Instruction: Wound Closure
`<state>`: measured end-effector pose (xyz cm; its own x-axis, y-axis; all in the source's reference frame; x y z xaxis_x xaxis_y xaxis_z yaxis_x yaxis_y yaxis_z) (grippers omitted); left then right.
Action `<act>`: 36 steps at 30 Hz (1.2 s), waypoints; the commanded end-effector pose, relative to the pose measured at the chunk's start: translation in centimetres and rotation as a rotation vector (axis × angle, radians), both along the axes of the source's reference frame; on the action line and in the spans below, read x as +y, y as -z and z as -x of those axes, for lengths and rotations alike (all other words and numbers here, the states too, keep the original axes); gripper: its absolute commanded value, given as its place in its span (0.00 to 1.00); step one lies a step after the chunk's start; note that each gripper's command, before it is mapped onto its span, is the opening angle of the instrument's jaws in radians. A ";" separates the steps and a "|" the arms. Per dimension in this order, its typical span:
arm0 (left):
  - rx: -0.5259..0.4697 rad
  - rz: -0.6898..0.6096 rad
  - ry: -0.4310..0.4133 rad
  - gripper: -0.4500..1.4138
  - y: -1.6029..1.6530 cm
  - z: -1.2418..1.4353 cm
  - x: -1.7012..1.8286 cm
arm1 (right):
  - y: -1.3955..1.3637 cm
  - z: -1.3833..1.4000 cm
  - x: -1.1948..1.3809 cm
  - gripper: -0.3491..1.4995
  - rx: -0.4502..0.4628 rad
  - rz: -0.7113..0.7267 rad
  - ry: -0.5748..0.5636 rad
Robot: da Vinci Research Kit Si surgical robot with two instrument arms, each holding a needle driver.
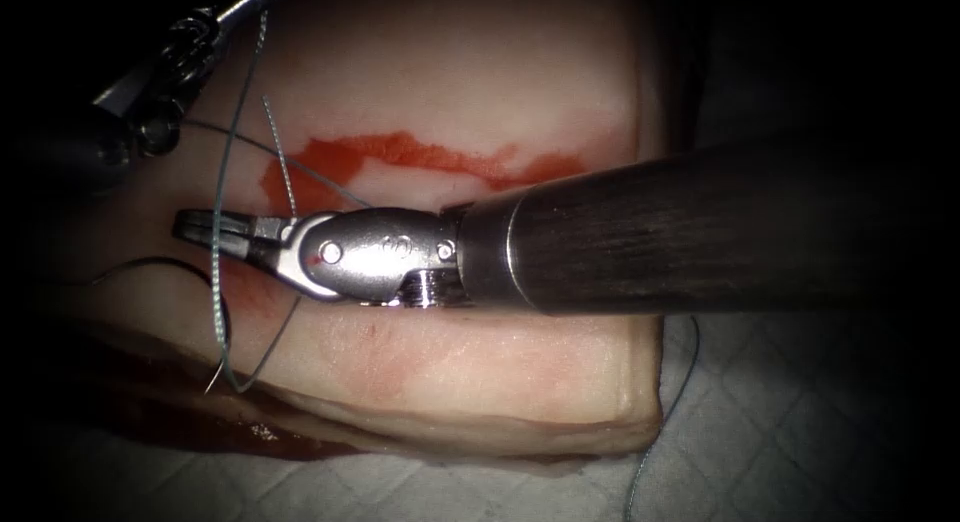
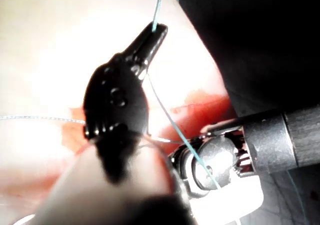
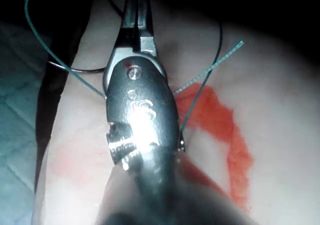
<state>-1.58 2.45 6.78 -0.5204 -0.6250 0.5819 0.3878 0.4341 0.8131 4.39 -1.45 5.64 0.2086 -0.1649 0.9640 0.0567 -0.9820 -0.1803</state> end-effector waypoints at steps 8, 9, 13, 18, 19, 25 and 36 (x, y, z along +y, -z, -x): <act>0.106 0.007 -0.003 0.00 -0.47 -0.01 -0.10 | -0.13 -0.23 -0.12 0.00 0.039 -0.018 0.060; 0.110 0.008 -0.009 0.00 -0.49 0.00 -0.10 | -0.13 -0.25 -0.14 0.00 0.042 -0.018 0.068; 0.124 -0.008 -0.033 0.00 -0.46 0.14 -0.06 | -0.08 -0.29 -0.18 0.00 0.044 -0.023 0.064; 0.173 0.016 -0.075 0.00 -0.52 0.35 -0.11 | 0.02 -0.30 -0.21 0.00 0.052 -0.026 0.082; 0.189 0.023 -0.083 0.00 -0.54 0.35 -0.15 | 0.04 -0.31 -0.20 0.00 0.052 -0.028 0.081; 0.274 0.074 -0.136 0.00 -0.69 0.18 -0.39 | 0.13 -0.27 -0.19 0.00 0.057 -0.045 0.090; 0.393 0.104 -0.141 0.00 -0.79 -0.20 -0.80 | 0.31 -0.23 -0.10 0.00 0.076 -0.123 0.087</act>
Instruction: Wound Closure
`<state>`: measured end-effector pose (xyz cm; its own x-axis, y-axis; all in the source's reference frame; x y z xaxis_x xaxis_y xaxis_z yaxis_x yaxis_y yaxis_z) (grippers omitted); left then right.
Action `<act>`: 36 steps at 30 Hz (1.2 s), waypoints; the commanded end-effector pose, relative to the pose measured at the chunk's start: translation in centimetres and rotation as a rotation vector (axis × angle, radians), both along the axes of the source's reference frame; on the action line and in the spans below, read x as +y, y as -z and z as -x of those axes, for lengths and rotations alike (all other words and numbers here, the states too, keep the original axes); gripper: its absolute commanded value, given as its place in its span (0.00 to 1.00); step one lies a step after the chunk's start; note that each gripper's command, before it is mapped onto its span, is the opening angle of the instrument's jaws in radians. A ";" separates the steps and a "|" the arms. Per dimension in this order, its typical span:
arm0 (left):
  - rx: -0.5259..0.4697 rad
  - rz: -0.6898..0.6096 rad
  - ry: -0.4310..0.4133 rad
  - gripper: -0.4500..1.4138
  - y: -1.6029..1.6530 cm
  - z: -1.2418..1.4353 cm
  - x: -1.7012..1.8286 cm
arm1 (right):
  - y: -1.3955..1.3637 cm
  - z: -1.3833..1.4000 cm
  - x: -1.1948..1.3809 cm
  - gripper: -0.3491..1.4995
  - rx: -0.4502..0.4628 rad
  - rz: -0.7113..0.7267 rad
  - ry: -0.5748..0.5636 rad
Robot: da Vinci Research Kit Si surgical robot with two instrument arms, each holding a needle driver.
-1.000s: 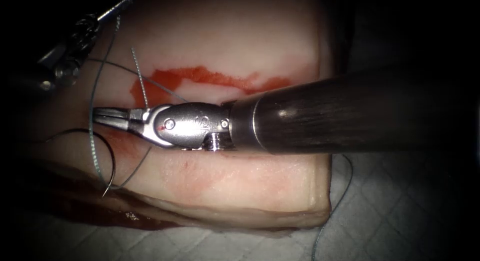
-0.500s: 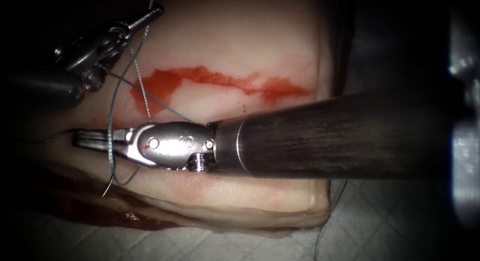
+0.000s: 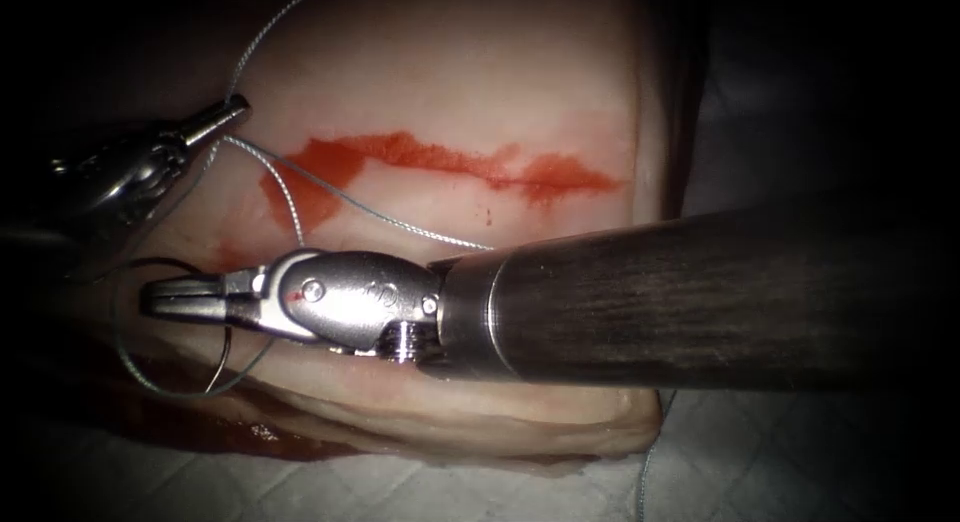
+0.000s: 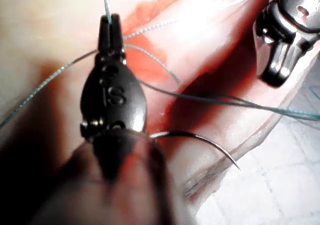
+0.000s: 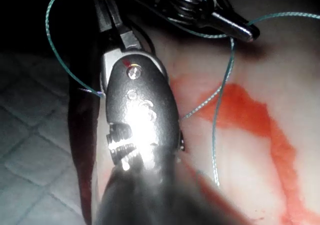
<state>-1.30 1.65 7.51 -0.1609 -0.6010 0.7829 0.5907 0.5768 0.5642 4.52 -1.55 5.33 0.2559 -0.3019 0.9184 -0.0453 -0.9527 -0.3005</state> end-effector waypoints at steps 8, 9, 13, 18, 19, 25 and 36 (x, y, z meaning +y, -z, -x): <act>0.009 0.017 0.007 0.00 0.09 0.07 0.08 | -0.05 -0.06 -0.01 0.00 0.000 0.005 -0.002; -0.002 0.019 0.008 0.00 0.13 0.07 0.10 | -0.05 -0.06 -0.01 0.00 -0.003 0.004 -0.007; -0.032 0.010 -0.012 0.00 0.34 0.08 0.22 | -0.06 0.00 0.01 0.00 -0.005 0.007 -0.006; -0.143 -0.067 0.021 0.00 0.81 0.08 0.45 | -0.11 0.17 0.11 0.00 -0.018 0.025 -0.009; -0.169 -0.098 0.021 0.00 0.86 0.09 0.45 | -0.13 0.20 0.13 0.00 -0.020 0.034 -0.008; -0.261 -0.214 0.036 0.00 0.92 0.19 0.48 | -0.17 0.16 0.10 0.00 -0.021 0.040 -0.008; -0.335 -0.281 0.046 0.00 0.78 0.56 0.76 | -0.24 -0.01 -0.10 0.00 -0.007 0.033 0.023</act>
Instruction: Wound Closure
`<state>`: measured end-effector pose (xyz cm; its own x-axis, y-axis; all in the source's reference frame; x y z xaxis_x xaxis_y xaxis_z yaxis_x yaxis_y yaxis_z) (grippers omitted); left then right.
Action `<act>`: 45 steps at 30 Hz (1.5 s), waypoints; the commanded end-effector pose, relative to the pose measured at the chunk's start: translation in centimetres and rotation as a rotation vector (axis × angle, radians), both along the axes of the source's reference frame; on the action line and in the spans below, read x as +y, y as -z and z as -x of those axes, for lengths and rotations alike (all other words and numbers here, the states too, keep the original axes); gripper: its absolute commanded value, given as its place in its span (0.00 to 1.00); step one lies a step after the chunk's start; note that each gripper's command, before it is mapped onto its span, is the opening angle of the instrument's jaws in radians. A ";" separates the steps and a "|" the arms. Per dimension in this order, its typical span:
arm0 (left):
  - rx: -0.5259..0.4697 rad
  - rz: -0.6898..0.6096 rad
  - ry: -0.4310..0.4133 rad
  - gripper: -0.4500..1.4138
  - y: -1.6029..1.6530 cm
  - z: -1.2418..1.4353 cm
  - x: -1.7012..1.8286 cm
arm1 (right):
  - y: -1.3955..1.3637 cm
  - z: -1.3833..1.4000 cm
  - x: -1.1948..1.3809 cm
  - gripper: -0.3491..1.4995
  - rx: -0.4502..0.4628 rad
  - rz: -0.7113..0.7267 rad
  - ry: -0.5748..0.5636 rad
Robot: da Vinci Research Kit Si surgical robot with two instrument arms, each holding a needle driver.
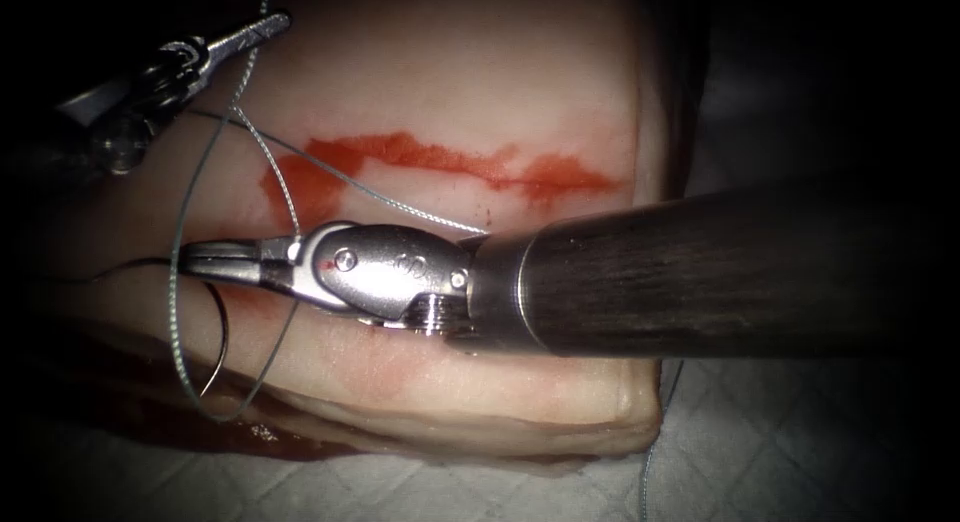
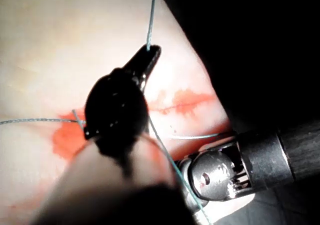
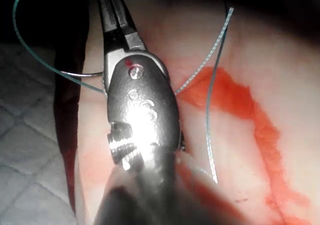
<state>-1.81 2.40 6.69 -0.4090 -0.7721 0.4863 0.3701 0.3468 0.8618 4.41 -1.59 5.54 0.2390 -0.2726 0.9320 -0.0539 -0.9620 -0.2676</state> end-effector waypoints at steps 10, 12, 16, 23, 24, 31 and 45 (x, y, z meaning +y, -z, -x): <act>0.044 0.125 0.010 0.00 -0.22 0.02 0.11 | 0.09 -0.26 -0.29 0.00 0.066 -0.047 0.117; 0.056 0.142 0.009 0.00 -0.24 0.00 0.09 | 0.13 -0.28 -0.30 0.00 0.080 -0.065 0.124; 0.073 0.179 0.012 0.00 -0.35 0.01 -0.06 | 0.24 -0.30 -0.23 0.00 0.098 -0.102 0.112; 0.119 0.209 -0.015 0.00 -0.55 0.02 -0.31 | 0.30 -0.29 -0.16 0.00 0.148 -0.169 0.106; 0.129 0.213 -0.017 0.00 -0.57 0.02 -0.34 | 0.31 -0.29 -0.16 0.00 0.160 -0.182 0.105; 0.248 0.279 -0.055 0.00 -0.84 -0.15 -0.58 | 0.40 -0.25 -0.09 0.00 0.230 -0.238 0.097; 0.345 0.321 -0.082 0.00 -0.78 -0.64 -1.18 | 0.48 -0.09 0.09 0.00 0.160 -0.238 0.014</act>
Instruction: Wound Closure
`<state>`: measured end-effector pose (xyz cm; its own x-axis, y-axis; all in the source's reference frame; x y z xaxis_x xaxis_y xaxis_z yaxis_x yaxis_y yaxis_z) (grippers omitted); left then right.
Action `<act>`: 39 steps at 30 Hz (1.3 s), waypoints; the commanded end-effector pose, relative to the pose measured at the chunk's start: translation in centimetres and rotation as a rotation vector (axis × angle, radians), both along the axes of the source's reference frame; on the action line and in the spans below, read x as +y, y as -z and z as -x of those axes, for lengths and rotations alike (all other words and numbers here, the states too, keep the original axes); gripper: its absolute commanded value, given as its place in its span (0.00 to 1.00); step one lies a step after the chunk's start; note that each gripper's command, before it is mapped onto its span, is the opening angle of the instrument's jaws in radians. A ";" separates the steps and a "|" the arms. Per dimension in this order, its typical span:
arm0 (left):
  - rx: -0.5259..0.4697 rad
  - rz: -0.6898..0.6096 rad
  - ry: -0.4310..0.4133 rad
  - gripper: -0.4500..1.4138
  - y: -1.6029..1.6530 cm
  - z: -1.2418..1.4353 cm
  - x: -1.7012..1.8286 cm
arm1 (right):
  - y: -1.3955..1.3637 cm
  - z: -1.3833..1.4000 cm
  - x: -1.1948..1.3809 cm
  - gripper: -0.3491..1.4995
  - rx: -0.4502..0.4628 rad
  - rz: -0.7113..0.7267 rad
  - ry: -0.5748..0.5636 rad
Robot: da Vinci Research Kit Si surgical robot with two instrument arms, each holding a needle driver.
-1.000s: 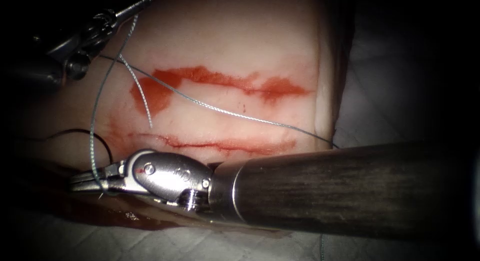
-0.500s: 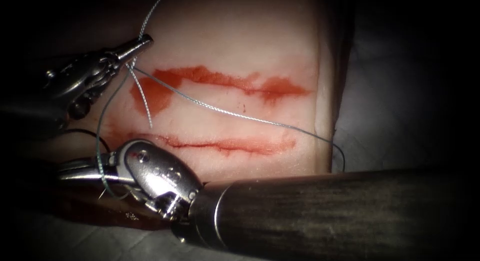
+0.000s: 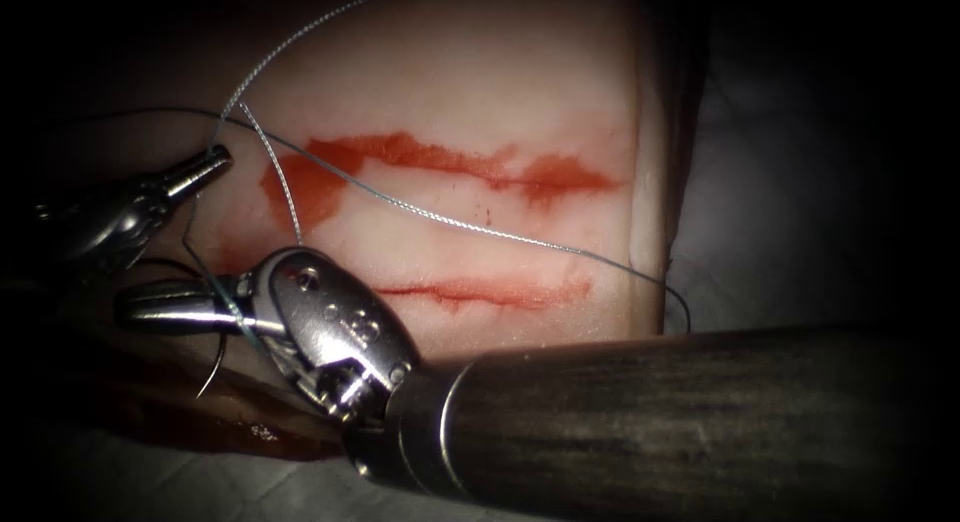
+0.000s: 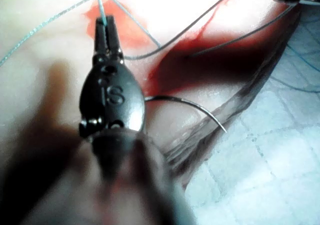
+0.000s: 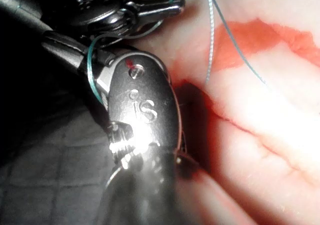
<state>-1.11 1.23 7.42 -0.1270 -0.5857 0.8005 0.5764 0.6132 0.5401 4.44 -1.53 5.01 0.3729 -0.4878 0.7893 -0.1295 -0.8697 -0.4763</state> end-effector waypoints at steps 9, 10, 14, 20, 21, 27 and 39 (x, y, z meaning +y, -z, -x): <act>0.019 0.004 0.008 0.00 0.24 -0.01 -0.40 | -0.07 0.00 0.11 0.00 -0.184 0.126 -0.134; 0.019 0.004 0.008 0.00 0.27 0.00 -0.44 | -0.07 0.00 0.11 0.00 -0.188 0.130 -0.140; 0.017 0.007 0.004 0.00 0.31 0.01 -0.53 | -0.06 -0.01 0.11 0.00 -0.196 0.137 -0.154; 0.016 0.009 0.002 0.00 0.33 0.01 -0.57 | -0.03 -0.05 0.08 0.00 -0.245 0.152 -0.255; 0.016 0.009 0.003 0.00 0.33 0.02 -0.58 | -0.03 -0.06 0.09 0.00 -0.254 0.162 -0.279; 0.022 0.019 -0.007 0.00 0.34 0.05 -0.63 | -0.08 -0.06 0.13 0.00 -0.266 0.202 -0.323; 0.046 0.031 -0.020 0.00 0.36 0.11 -0.70 | -0.12 -0.06 0.16 0.29 -0.273 0.201 -0.339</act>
